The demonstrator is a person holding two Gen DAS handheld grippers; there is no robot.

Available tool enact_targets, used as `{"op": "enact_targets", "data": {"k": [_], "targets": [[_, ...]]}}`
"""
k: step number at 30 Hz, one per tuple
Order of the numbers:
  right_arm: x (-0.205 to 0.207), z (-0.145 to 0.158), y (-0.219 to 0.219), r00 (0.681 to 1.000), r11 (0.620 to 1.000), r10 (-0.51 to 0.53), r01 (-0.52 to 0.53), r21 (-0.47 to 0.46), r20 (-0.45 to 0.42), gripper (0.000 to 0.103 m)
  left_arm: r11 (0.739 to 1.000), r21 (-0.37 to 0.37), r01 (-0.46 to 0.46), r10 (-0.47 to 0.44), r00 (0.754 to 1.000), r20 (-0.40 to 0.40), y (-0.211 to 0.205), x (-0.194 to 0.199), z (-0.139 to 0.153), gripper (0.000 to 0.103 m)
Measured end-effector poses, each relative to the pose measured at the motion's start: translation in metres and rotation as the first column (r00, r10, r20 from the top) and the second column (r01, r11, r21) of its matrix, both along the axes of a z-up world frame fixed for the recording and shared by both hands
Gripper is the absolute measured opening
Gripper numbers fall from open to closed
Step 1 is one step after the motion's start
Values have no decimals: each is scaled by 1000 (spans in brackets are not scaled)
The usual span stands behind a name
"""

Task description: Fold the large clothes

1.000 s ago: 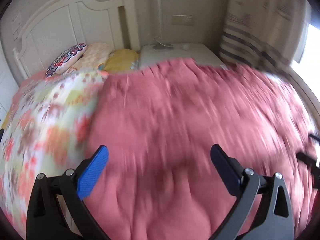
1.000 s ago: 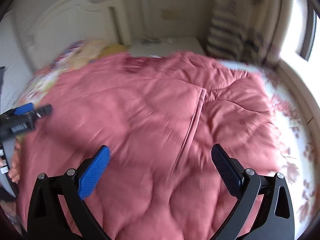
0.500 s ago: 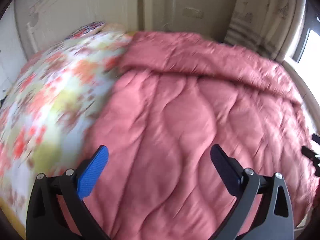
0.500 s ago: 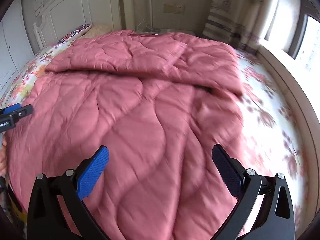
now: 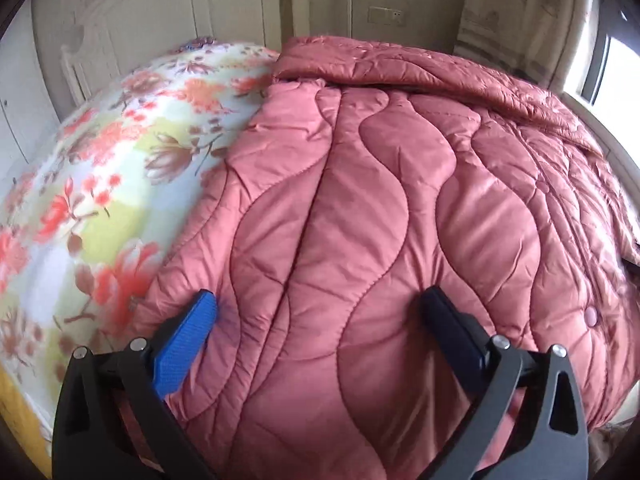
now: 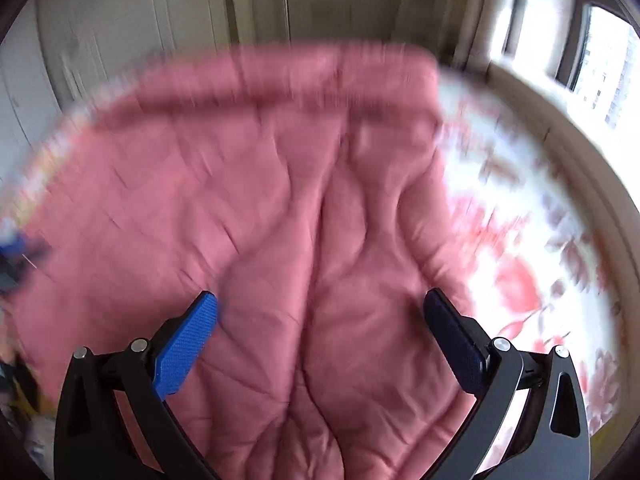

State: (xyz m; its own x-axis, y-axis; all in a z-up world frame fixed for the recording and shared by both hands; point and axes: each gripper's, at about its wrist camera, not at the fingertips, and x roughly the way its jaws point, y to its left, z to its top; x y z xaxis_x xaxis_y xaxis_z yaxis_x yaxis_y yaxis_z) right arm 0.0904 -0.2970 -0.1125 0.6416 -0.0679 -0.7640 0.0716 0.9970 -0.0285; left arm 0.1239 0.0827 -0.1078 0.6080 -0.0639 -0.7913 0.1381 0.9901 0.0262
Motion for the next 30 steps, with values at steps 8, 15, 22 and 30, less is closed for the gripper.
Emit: {"op": "enact_targets", "data": {"k": [8,15,22,30], "targets": [[-16,20,9,1000,1000,14,-14,-17,0,99,1000,6,4,-4,1000,19,0,-7,-2,101],[-18,6,26,997,997,68,-69,-19,-42,99,1000,7,5,-5,1000,21,1,-9,-2,101],[-21,18,26,998,997,64,-65,-32,-17,99,1000,7,5,-5,1000,22,1,-8,-2,101],[-8,45,24,993,990,112,-114,-78,-29,99,997,-26,67,-65,996,65,-14,-4,71,101]]}}
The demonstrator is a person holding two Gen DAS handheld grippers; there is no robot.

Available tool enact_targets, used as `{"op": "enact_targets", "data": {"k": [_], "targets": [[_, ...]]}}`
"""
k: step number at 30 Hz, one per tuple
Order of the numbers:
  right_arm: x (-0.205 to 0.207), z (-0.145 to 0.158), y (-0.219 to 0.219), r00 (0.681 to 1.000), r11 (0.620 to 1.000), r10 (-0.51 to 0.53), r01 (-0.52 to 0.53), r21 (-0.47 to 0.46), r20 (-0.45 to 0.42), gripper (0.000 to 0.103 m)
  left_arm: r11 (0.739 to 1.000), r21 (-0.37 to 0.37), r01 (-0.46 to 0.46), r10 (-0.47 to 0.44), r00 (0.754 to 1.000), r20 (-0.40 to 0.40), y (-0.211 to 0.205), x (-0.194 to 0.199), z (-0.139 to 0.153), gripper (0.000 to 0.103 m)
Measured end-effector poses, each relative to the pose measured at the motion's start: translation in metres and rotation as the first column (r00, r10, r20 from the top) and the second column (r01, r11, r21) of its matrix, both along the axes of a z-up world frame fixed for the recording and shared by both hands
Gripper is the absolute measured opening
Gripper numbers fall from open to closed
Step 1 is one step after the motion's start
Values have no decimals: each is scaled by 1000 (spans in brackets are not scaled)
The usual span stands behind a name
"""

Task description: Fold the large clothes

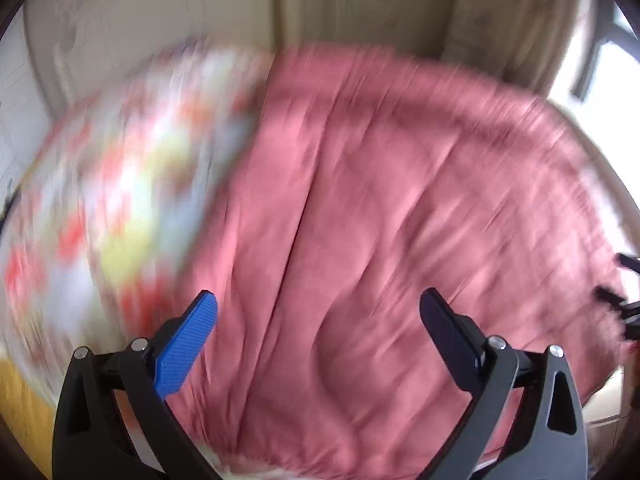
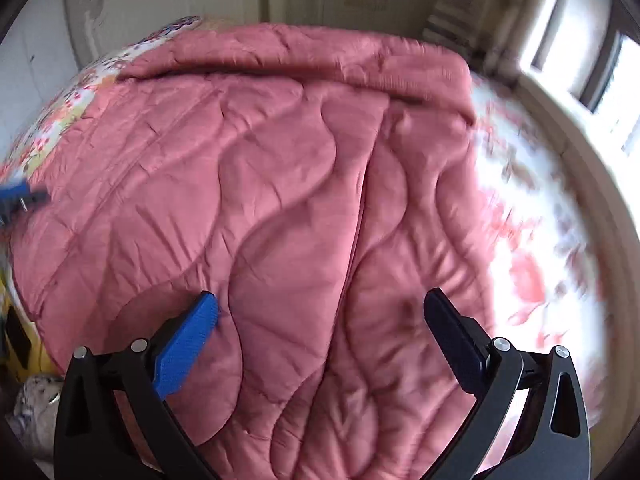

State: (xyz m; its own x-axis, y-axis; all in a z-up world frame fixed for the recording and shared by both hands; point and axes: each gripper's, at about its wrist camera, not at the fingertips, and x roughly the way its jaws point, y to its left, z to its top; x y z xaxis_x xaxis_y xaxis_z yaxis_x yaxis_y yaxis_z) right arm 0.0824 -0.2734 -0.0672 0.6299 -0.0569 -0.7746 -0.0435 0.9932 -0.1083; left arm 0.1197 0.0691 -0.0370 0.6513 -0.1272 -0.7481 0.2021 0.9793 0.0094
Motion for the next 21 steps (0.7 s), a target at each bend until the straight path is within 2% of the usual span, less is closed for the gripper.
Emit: {"op": "enact_targets", "data": {"k": [1,2,3,5,6,9,12,16,18,19,20,21], "targets": [[9,15,-1,999,1000,-4,4,-7,52,99,1000,4,23,-24,998,65,-8,5,17,101],[17,27,-4,995,1000,-14,16,-11,99,99,998,26,53,-57,985,166,-23,20,42,101],[34,49,-8,978,999,-40,45,-19,203,99,996,54,68,-79,968,237,-39,41,59,101],[63,76,-20,939,996,-77,86,-14,336,99,994,99,52,-76,961,264,-62,86,74,101],[82,84,-30,929,993,-109,118,-2,354,99,993,119,17,-45,970,240,-72,116,78,101],[145,93,-66,946,975,-214,192,112,244,99,996,93,-2,-15,982,187,-79,179,83,101],[183,83,-83,951,958,-250,216,189,184,99,992,114,-63,42,983,176,-77,234,71,101],[220,44,-71,974,967,-207,189,171,94,99,985,146,-95,81,992,99,-76,279,27,101],[231,18,-62,983,975,-177,169,145,46,99,983,150,-101,94,994,54,-75,295,-6,101],[242,-8,-54,988,983,-155,157,93,-25,99,982,159,-98,95,995,22,-76,302,-25,101],[243,-22,-50,991,988,-132,134,73,-37,99,983,164,-82,86,996,-16,-78,308,-46,101],[240,-24,-48,992,990,-125,125,68,2,99,986,152,-72,74,997,-4,-78,308,-56,101]]}}
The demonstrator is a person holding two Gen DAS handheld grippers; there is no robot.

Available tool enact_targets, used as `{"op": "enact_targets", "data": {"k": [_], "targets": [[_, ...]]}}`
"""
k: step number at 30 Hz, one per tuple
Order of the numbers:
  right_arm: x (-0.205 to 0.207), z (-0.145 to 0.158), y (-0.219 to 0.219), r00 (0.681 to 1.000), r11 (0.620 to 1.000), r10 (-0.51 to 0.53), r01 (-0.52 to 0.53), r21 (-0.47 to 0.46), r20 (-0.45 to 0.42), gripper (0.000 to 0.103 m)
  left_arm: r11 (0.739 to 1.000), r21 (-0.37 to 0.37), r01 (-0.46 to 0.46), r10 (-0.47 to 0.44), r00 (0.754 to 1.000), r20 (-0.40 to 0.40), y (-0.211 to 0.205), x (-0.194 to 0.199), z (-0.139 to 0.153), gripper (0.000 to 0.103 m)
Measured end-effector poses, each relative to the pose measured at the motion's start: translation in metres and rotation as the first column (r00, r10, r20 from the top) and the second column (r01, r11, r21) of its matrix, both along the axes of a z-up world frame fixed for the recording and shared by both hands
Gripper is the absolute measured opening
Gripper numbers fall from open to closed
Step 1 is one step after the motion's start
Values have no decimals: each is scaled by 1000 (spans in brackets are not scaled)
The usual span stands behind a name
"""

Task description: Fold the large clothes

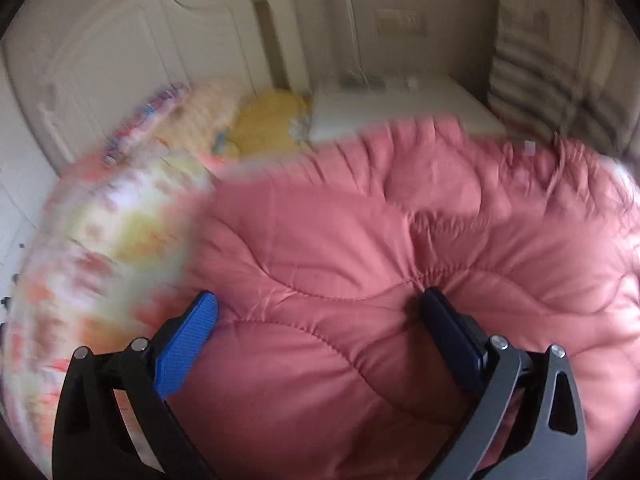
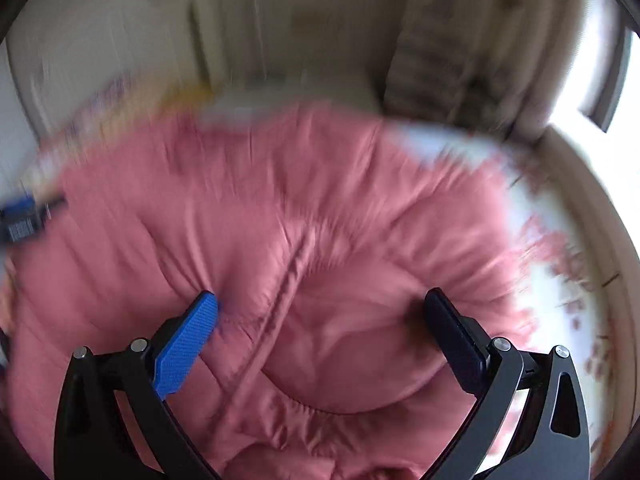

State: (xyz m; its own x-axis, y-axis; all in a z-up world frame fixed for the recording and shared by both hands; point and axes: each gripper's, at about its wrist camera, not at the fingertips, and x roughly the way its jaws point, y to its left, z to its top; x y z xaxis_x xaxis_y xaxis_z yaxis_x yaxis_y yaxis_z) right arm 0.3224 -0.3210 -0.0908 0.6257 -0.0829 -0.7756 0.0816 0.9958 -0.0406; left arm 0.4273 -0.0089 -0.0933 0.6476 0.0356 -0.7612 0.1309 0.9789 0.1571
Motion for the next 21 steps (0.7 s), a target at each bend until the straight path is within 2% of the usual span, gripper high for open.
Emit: {"op": "enact_targets", "data": {"k": [1,3,5,6,8,10,11,12,13,14,15,16,18,20,21], "targets": [[-3,3,0,1000,1000,-4,4,-1,2,99,1000,0,0,0,999,35,0,-1,-2,101],[0,18,-4,999,1000,4,-3,20,-44,99,1000,15,19,-19,1000,3,-1,5,8,101],[0,42,-13,1000,1000,14,-15,11,22,99,998,-27,64,-63,998,31,2,7,32,101],[1,57,-22,997,1000,-3,4,-10,79,99,997,-40,71,-69,995,66,5,7,45,101],[6,69,-39,991,999,-46,48,-11,122,99,997,-47,61,-55,991,120,14,12,63,101],[25,59,-63,992,995,-97,94,42,76,99,999,-41,31,-26,993,117,18,24,58,101],[37,45,-74,993,991,-119,118,61,15,99,999,-33,3,-1,997,72,21,34,45,101],[52,18,-83,987,988,-134,141,68,-91,99,1000,-25,-11,11,1000,6,21,44,27,101],[58,5,-85,984,988,-132,141,70,-122,99,1000,-17,-12,11,998,-63,20,52,8,101],[55,6,-84,989,989,-132,136,56,-71,99,1000,-9,-5,4,998,-56,18,54,-6,101],[55,10,-80,989,991,-126,129,41,-83,99,1000,-5,-3,3,1000,-20,17,52,-5,101],[53,14,-78,988,991,-121,125,37,-92,99,1000,3,-1,1,1000,-25,16,51,-2,101],[37,35,-76,991,990,-127,129,50,-53,98,1000,-13,3,-3,1000,-22,18,44,11,101],[11,57,-71,992,988,-126,126,84,-2,98,999,-49,12,-10,999,34,25,20,34,101],[-13,71,-63,995,990,-90,85,112,42,98,997,-74,32,-27,997,70,30,1,46,101]]}}
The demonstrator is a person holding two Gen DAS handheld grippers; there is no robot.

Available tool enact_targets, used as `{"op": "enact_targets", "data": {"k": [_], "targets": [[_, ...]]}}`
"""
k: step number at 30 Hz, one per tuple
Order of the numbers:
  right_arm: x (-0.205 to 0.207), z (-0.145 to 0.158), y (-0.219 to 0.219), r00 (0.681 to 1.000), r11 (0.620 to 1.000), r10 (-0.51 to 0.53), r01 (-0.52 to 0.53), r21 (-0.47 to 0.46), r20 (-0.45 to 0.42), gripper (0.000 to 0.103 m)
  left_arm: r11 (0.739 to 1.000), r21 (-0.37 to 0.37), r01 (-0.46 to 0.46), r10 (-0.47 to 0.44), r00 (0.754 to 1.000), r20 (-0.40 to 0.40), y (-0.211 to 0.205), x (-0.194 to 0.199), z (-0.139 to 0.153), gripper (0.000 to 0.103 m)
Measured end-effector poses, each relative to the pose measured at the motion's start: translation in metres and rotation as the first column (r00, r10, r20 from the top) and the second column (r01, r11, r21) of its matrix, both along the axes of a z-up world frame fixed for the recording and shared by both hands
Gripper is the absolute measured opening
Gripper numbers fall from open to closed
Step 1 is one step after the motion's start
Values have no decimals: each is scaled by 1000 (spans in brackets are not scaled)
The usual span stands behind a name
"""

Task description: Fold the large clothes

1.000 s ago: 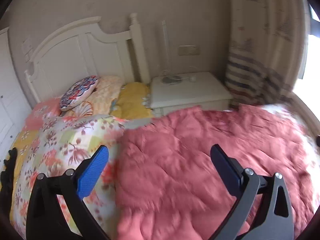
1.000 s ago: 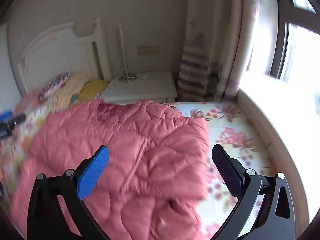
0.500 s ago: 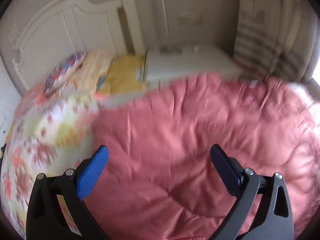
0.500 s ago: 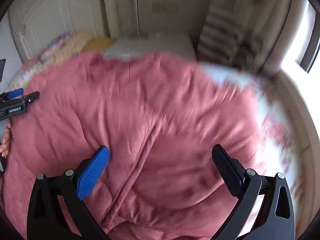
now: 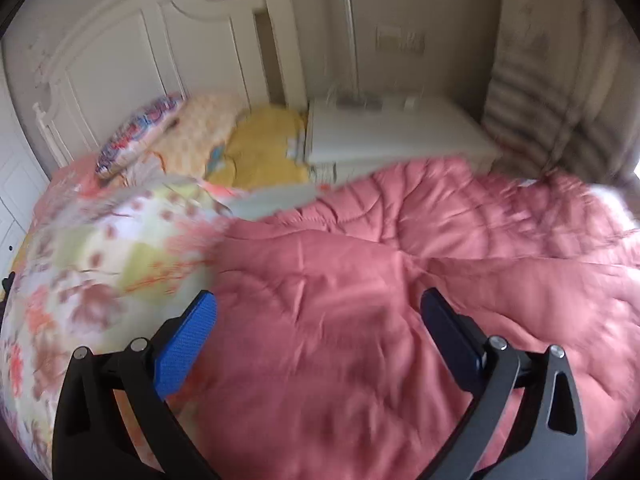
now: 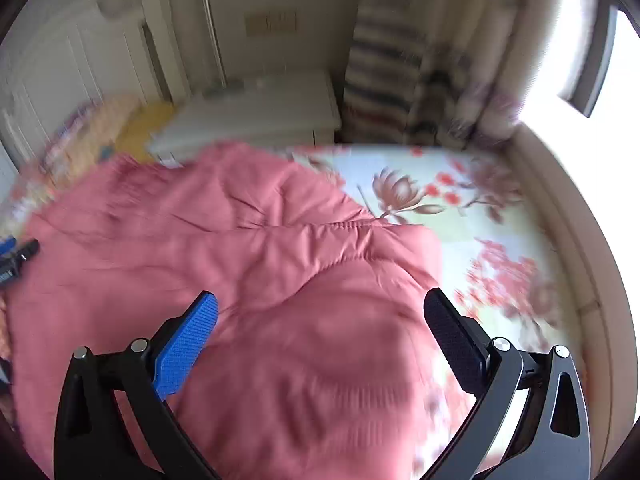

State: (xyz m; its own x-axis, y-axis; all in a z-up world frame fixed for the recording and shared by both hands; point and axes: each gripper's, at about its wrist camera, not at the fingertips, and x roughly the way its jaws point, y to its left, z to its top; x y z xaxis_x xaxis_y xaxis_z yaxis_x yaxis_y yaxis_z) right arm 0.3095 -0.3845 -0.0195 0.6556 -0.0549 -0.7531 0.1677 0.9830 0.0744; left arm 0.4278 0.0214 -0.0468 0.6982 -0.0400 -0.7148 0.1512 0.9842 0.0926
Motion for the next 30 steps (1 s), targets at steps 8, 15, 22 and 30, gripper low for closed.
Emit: {"op": "enact_targets", "data": {"k": [8,15,22,30], "targets": [[-121,-43,80,963,967,251,-255,-26,-102,99,970,125,209,-198,975,-99,-2,-156,-34,101],[-127,-65,95,970,979,187,-196,-46,-154,99,988,118,102,-90,990,-105,8,-184,-34,101],[-194,-88,118,947,955,284,-293,-42,-148,99,997,-1,83,-82,989,-123,20,-263,-35,101],[-236,-65,113,969,961,247,-245,-128,0,99,998,-42,46,-47,999,-19,44,-316,-32,101]]}}
